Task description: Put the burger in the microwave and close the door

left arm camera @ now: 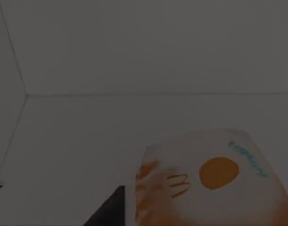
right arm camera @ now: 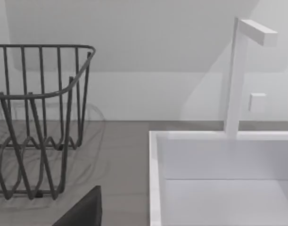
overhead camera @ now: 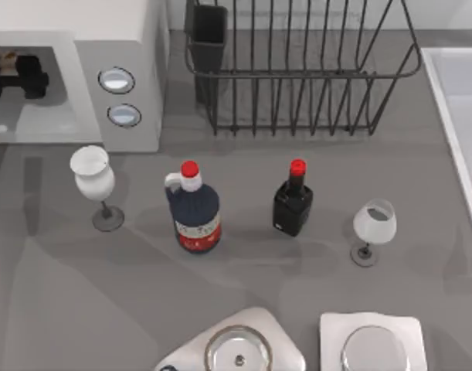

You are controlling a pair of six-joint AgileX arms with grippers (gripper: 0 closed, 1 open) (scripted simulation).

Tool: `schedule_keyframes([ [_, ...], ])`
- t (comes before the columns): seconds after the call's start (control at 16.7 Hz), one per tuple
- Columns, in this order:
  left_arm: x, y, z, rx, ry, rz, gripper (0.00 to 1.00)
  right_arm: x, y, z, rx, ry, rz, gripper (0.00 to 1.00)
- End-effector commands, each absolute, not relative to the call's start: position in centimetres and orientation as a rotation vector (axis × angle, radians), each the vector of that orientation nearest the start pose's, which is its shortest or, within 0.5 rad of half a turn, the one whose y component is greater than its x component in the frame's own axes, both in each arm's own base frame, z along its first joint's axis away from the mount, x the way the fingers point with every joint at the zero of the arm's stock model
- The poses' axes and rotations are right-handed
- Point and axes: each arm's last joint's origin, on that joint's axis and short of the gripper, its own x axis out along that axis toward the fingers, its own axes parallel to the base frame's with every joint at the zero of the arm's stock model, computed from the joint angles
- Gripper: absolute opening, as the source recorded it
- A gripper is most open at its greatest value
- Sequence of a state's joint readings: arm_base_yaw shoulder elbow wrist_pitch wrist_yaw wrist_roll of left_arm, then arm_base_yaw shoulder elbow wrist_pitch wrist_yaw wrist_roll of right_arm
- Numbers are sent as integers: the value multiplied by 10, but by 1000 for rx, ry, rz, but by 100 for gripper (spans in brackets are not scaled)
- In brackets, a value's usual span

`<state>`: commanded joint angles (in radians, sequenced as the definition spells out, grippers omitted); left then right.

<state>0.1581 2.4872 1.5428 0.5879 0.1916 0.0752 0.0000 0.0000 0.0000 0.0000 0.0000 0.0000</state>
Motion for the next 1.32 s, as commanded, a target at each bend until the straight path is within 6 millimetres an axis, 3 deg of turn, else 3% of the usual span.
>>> schedule_keyframes([
  [0.42, 513, 82, 62, 3, 349, -20, 100, 106, -1, 160, 0, 0, 0, 100],
  [0.48, 472, 67, 75, 4, 353, -37, 100, 106, -1, 160, 0, 0, 0, 100],
  [0.66, 466, 66, 82, 8, 331, -37, 100, 106, -1, 160, 0, 0, 0, 100],
  [0.84, 441, 65, 89, 15, 301, -38, 100, 106, -1, 160, 0, 0, 0, 100],
  [1.32, 322, 69, 86, 19, 303, -38, 100, 106, -1, 160, 0, 0, 0, 100],
])
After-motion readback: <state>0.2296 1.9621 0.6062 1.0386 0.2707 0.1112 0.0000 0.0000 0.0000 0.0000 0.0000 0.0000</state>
